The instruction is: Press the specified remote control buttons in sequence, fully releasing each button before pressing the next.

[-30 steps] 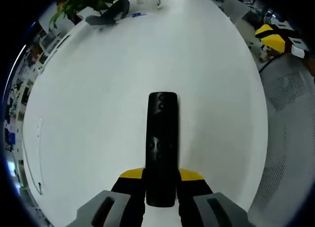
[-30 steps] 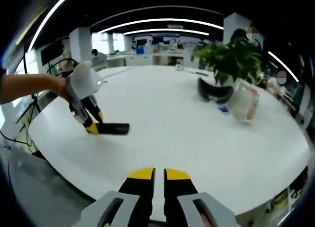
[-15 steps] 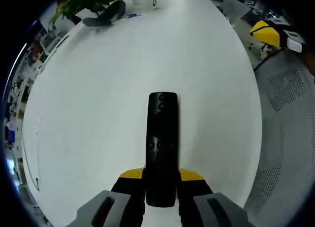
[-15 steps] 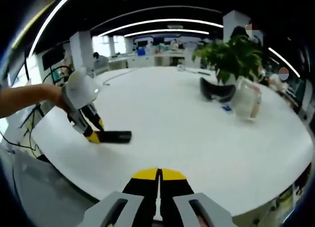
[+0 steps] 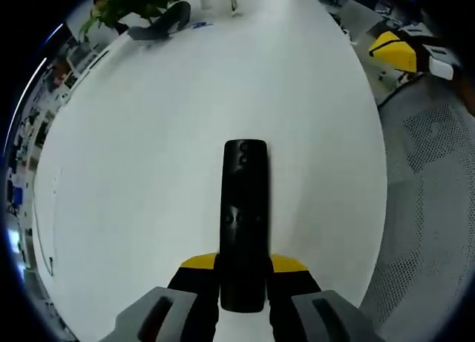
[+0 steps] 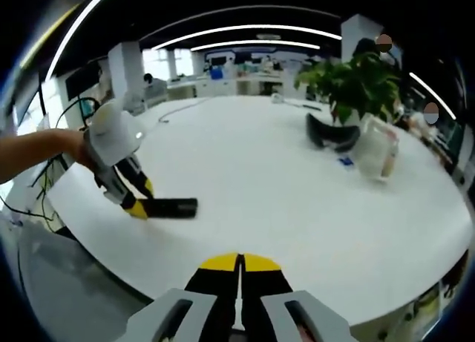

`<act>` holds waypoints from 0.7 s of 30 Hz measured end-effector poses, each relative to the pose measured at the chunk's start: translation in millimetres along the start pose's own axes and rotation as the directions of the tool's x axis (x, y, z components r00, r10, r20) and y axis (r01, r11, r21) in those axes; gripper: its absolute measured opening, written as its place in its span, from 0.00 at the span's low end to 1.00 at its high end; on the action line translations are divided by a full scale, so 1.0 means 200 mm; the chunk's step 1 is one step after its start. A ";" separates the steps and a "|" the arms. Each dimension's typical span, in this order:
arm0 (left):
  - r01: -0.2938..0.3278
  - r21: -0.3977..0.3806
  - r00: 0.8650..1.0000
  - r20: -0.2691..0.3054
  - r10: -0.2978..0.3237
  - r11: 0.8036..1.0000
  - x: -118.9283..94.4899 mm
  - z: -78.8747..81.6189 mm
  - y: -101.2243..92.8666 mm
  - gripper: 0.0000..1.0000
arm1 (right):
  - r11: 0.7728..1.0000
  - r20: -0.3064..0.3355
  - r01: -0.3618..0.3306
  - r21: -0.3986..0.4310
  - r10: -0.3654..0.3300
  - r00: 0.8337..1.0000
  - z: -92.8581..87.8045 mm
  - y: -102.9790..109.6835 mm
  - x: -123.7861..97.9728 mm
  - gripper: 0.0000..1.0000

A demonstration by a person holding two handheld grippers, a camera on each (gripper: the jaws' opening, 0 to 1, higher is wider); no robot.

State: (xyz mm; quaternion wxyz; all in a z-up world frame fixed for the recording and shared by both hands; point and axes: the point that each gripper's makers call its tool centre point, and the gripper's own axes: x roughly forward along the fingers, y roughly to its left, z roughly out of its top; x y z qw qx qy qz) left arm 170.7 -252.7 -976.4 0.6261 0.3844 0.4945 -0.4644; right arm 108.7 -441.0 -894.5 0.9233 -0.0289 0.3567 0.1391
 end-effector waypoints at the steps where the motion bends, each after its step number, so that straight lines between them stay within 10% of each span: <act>1: 0.000 0.002 1.000 0.001 0.000 1.000 0.00 0.00 -0.01 0.23 | 1.000 -0.007 0.003 -0.005 -0.003 1.000 -0.01 0.00 0.00 0.00; 21: -0.005 -0.033 0.999 0.046 0.006 0.999 -0.01 -0.01 -0.19 0.23 | 1.000 -0.013 -0.030 -0.001 0.030 0.999 0.00 0.03 -0.01 0.00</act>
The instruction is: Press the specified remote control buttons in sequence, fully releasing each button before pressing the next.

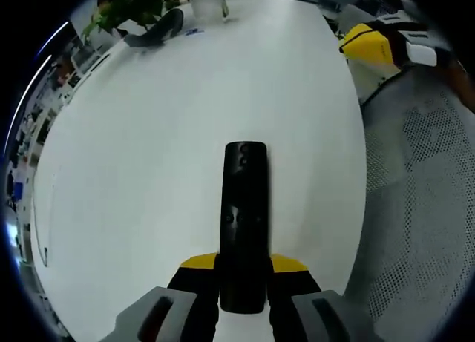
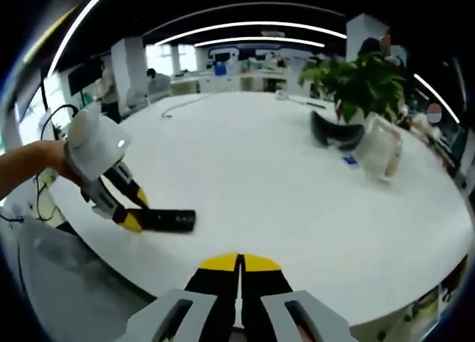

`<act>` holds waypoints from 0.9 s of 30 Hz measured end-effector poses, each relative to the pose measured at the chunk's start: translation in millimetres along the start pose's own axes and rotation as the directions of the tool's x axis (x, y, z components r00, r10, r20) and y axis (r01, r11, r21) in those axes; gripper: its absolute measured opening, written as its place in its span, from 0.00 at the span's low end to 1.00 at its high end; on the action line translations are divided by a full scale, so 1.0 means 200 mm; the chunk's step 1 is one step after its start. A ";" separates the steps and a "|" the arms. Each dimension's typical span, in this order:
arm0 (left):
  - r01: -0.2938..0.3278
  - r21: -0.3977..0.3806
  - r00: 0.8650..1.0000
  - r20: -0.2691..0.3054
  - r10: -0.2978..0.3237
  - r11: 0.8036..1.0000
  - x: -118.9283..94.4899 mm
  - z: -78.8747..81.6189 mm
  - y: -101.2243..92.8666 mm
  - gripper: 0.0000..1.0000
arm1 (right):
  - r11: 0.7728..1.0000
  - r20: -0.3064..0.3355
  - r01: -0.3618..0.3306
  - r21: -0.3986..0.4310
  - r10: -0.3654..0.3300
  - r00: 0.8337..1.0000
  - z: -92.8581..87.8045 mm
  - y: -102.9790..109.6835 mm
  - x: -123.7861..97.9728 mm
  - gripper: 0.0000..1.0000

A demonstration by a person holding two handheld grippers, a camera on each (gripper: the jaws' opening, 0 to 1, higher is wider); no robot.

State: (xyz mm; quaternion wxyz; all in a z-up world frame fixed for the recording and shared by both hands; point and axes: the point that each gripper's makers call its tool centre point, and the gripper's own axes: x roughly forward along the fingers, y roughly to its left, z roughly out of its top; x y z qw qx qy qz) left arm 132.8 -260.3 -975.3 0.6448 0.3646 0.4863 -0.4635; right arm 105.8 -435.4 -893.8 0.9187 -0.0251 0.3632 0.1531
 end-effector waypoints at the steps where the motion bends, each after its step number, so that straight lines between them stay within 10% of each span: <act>1: 0.000 0.000 1.000 0.004 0.000 1.000 0.00 0.00 -0.01 0.23 | 1.000 0.004 -0.007 0.010 0.007 1.000 0.01 0.00 0.00 0.00; 27: 0.016 0.000 0.979 0.202 -0.016 1.000 -0.02 0.00 -0.22 0.23 | 0.977 0.000 -0.211 0.032 0.211 0.978 0.19 0.28 0.07 0.00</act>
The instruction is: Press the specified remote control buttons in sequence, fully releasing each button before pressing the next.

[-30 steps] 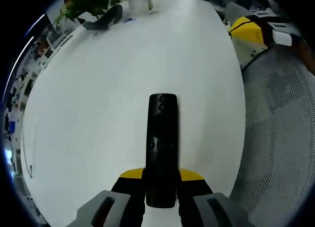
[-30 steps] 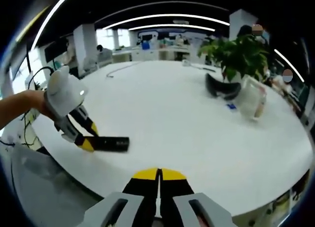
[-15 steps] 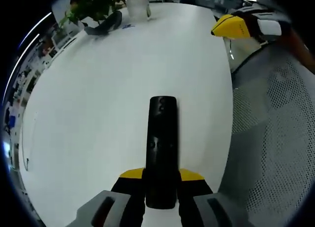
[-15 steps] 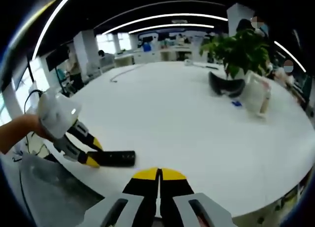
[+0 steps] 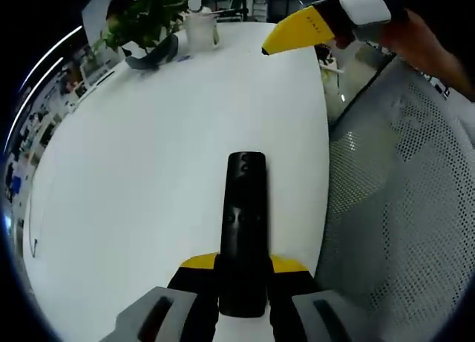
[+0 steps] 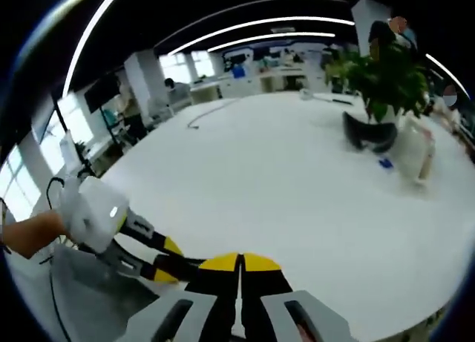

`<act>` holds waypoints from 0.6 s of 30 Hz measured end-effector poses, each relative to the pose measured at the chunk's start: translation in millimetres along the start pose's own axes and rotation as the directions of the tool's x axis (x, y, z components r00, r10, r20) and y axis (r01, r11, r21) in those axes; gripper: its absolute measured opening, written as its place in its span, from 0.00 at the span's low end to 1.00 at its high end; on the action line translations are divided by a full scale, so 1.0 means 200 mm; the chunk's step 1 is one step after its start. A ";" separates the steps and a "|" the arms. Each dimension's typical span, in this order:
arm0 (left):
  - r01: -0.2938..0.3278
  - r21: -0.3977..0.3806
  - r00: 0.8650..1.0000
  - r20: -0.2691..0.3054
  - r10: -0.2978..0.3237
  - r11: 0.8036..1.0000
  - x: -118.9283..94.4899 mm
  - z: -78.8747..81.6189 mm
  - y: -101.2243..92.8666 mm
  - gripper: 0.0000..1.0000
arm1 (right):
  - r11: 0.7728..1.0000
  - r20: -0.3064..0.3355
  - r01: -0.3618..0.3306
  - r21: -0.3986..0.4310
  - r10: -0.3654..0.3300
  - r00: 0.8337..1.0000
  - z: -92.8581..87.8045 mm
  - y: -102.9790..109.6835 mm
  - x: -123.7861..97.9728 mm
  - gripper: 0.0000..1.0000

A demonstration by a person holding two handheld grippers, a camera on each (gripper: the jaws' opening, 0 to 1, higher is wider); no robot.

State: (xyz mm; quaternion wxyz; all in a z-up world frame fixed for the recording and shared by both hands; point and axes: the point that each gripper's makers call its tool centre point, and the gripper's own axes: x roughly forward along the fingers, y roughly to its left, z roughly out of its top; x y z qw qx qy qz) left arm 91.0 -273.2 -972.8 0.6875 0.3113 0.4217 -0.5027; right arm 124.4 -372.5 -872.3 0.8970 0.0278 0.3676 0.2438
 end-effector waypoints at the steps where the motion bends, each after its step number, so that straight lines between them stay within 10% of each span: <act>1: 0.000 0.006 1.000 0.009 0.000 1.000 0.00 0.00 0.00 0.23 | 1.000 -0.014 -0.011 -0.015 0.010 1.000 -0.01 0.02 0.02 0.00; 18: 0.044 -0.058 0.963 0.270 -0.027 0.997 0.00 0.05 -0.13 0.23 | 0.989 -0.229 -0.057 0.140 0.088 0.969 -0.24 0.05 0.13 0.00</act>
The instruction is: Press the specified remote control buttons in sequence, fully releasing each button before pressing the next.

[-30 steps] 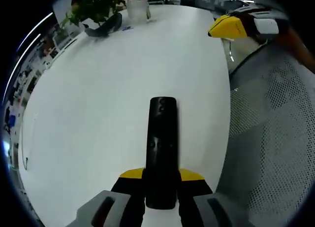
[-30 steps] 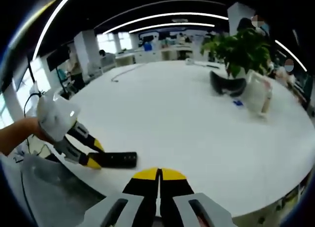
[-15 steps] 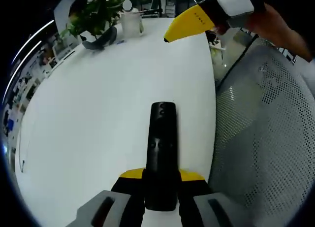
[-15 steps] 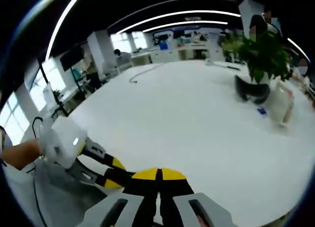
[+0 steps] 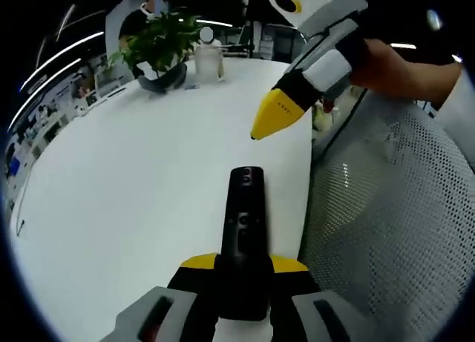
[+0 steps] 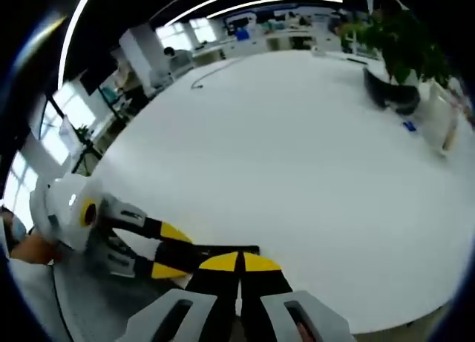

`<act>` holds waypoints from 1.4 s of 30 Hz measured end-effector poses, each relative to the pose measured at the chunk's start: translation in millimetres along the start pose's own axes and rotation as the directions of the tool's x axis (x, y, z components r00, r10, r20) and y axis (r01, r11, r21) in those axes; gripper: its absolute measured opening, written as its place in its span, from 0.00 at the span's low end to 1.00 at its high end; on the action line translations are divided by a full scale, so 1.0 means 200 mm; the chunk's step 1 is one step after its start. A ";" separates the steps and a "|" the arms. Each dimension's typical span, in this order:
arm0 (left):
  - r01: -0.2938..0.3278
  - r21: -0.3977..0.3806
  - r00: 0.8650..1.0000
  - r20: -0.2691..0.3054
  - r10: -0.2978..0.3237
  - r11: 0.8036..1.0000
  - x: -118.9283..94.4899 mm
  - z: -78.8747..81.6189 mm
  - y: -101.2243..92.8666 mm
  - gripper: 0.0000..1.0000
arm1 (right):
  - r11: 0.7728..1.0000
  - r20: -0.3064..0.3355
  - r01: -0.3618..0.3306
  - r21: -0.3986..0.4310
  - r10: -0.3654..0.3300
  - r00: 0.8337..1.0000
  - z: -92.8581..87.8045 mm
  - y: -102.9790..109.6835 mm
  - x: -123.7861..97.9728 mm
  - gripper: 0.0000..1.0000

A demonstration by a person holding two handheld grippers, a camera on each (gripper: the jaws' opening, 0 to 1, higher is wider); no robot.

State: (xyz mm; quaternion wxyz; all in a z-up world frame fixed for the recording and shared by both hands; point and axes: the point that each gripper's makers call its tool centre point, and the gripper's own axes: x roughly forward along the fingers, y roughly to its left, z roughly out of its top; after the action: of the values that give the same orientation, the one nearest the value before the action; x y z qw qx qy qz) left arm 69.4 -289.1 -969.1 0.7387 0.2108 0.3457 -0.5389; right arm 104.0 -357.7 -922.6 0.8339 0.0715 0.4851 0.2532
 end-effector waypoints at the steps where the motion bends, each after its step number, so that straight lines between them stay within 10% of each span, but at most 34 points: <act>1: -0.010 -0.001 1.000 -0.004 0.010 1.000 0.00 -0.01 -0.01 0.24 | 1.000 -0.015 -0.002 0.014 0.002 1.000 -0.01 -0.01 0.01 0.00; 15: -0.003 -0.009 1.000 0.007 0.003 1.000 -0.01 -0.02 0.01 0.25 | 0.981 -0.090 -0.051 0.189 0.069 0.994 -0.09 -0.05 0.07 0.00; 42: 0.042 0.037 0.999 0.031 -0.043 0.998 -0.02 -0.03 -0.01 0.24 | 0.985 -0.151 -0.015 0.171 0.042 0.988 -0.14 -0.07 0.11 0.00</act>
State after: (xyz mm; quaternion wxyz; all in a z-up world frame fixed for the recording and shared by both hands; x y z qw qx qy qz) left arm 65.8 -282.7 -969.0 0.7285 0.2081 0.3286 -0.5639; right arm 94.3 -361.8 -959.9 0.7811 0.1291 0.5669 0.2279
